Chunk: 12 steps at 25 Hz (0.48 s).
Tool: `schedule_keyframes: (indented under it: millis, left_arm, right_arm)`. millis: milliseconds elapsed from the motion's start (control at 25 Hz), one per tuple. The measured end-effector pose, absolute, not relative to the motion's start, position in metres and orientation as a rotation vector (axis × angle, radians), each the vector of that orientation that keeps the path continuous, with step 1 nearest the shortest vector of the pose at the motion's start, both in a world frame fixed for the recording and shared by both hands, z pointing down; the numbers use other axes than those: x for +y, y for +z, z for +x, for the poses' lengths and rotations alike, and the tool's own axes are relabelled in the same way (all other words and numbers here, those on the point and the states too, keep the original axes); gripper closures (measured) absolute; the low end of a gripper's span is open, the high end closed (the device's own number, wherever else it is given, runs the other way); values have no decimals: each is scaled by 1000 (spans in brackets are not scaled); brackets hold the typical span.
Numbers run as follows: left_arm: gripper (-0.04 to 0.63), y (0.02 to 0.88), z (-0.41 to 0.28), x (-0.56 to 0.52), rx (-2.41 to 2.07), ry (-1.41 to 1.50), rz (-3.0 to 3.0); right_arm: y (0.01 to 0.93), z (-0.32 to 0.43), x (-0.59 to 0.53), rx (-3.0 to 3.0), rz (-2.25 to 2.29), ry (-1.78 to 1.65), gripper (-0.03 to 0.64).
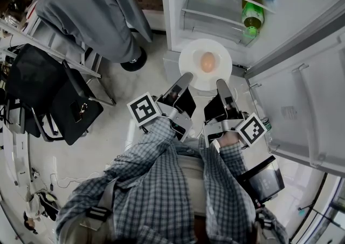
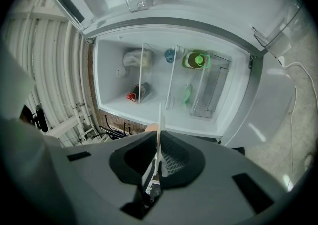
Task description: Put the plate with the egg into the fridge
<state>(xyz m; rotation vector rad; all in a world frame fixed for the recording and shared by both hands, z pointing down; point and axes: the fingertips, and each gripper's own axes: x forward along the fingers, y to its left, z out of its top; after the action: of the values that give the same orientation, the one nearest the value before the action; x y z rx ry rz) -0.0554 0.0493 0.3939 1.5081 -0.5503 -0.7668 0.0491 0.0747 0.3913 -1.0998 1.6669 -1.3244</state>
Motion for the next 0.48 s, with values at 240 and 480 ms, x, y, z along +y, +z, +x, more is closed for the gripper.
schedule_keyframes:
  millis: [240,480]
  left_arm:
    - [560,394,-55,49,-547,-770,1507]
    - [560,392,-55,49,-545,-772,1507]
  right_arm:
    - [391,49,74,1662,-1097,-1327,584]
    - [390,49,74,1669,-1096,-1323,584]
